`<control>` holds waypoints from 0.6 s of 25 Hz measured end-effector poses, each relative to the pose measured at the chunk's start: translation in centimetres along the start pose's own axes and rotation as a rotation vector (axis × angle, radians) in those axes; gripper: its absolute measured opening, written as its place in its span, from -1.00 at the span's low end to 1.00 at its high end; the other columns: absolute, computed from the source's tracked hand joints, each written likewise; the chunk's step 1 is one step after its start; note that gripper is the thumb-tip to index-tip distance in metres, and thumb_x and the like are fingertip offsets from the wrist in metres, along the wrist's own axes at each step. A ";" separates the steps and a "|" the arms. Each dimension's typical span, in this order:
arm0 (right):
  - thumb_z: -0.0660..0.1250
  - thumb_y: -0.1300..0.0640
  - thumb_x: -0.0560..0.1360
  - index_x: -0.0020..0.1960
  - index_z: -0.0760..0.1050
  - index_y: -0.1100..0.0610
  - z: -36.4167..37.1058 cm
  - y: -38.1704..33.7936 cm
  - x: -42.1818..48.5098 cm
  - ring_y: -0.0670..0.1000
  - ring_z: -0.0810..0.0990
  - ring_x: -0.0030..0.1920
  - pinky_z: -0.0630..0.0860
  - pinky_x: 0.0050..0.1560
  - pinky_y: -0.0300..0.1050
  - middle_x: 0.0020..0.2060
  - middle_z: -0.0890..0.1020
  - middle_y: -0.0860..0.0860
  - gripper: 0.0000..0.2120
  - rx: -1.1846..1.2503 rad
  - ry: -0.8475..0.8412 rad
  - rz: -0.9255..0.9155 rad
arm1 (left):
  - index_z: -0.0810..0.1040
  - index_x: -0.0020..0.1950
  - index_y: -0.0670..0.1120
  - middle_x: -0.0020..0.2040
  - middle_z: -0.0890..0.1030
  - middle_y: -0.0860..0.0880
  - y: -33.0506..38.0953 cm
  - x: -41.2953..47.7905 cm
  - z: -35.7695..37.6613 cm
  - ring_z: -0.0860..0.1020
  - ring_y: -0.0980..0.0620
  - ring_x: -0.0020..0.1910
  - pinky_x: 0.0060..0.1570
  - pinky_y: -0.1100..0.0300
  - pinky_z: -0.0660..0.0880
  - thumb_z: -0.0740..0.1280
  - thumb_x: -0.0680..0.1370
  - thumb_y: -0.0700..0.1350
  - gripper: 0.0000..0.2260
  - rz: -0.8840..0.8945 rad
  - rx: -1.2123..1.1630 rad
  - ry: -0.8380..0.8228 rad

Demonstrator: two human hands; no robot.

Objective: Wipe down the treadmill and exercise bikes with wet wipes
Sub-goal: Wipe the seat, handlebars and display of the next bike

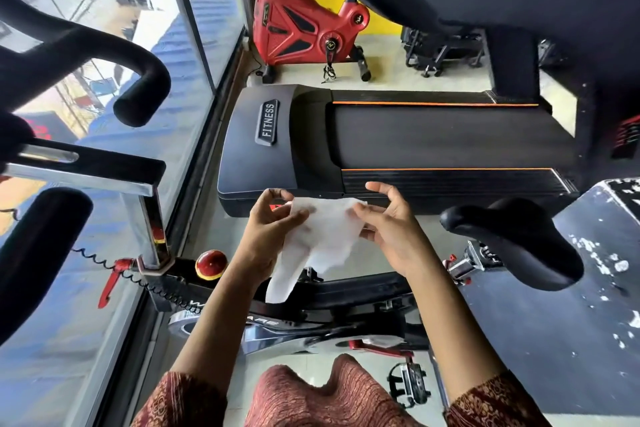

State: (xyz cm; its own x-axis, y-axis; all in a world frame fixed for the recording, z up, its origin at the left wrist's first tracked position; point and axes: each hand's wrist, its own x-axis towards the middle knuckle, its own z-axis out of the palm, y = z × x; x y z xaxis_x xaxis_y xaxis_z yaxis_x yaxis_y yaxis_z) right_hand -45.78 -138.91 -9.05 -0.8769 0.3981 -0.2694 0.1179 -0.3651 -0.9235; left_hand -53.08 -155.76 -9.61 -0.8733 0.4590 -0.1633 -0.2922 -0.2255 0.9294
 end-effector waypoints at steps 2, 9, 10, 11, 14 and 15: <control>0.29 0.30 0.54 0.22 0.30 0.01 -0.2 -0.1 -0.1 -0.03 0.60 -0.28 0.56 -0.22 -0.07 -0.21 0.62 0.08 -0.65 0.075 -0.014 0.013 | 0.33 -0.07 -0.06 -0.25 0.63 -0.10 -0.3 -0.1 0.2 0.54 0.04 -0.42 -0.47 0.23 0.51 0.30 0.49 -0.44 -0.71 -0.006 0.017 0.008; 0.40 0.41 0.42 0.31 0.33 0.02 -0.6 -0.1 -0.8 -0.06 0.65 -0.27 0.43 -0.25 -0.27 -0.36 0.59 0.08 -0.43 -0.145 -0.061 -0.013 | 0.39 -0.03 -0.06 -0.32 0.62 -0.06 -0.1 -0.2 0.5 0.59 0.05 -0.40 -0.40 0.25 0.46 0.34 0.48 -0.40 -0.74 -0.021 0.055 0.047; 0.38 0.43 0.43 0.28 0.34 0.02 -0.7 -0.2 -0.7 -0.07 0.65 -0.29 0.44 -0.25 -0.27 -0.40 0.56 0.05 -0.45 -0.119 -0.046 -0.025 | 0.40 -0.04 -0.06 -0.35 0.62 -0.03 -0.1 -0.2 0.5 0.59 0.07 -0.41 -0.42 0.26 0.43 0.35 0.47 -0.40 -0.73 -0.036 0.075 0.067; 0.37 0.45 0.43 0.25 0.36 0.01 -0.8 -0.2 -0.7 -0.07 0.65 -0.31 0.45 -0.25 -0.24 -0.41 0.58 0.04 -0.47 -0.102 -0.045 -0.036 | 0.40 -0.05 -0.07 -0.36 0.62 -0.03 -0.2 -0.2 0.6 0.58 0.08 -0.43 -0.42 0.25 0.42 0.35 0.47 -0.41 -0.72 -0.049 0.084 0.089; 0.33 0.45 0.46 0.19 0.40 0.05 -0.9 -0.3 -0.9 -0.02 0.65 -0.34 0.56 -0.35 -0.17 -0.34 0.67 0.07 -0.57 -0.074 -0.055 -0.040 | 0.41 -0.06 -0.07 -0.30 0.58 -0.09 -0.3 0.1 0.6 0.56 0.11 -0.45 -0.31 0.20 0.42 0.38 0.44 -0.43 -0.70 -0.058 0.080 0.183; 0.34 0.44 0.46 0.17 0.42 0.08 -1.0 -0.4 -1.0 -0.01 0.64 -0.34 0.58 -0.37 -0.16 -0.31 0.67 0.08 -0.61 -0.080 -0.044 -0.036 | 0.42 -0.06 -0.08 -0.28 0.57 -0.10 -0.3 0.1 0.6 0.56 0.12 -0.45 -0.30 0.20 0.42 0.40 0.43 -0.43 -0.70 -0.055 0.075 0.202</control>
State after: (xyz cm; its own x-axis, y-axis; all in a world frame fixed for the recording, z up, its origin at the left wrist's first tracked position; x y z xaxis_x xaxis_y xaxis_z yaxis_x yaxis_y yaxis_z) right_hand -44.47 -138.35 -8.72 -0.9006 0.3720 -0.2246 0.1208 -0.2821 -0.9517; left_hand -52.87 -155.09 -9.66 -0.9194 0.2854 -0.2708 -0.3187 -0.1368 0.9379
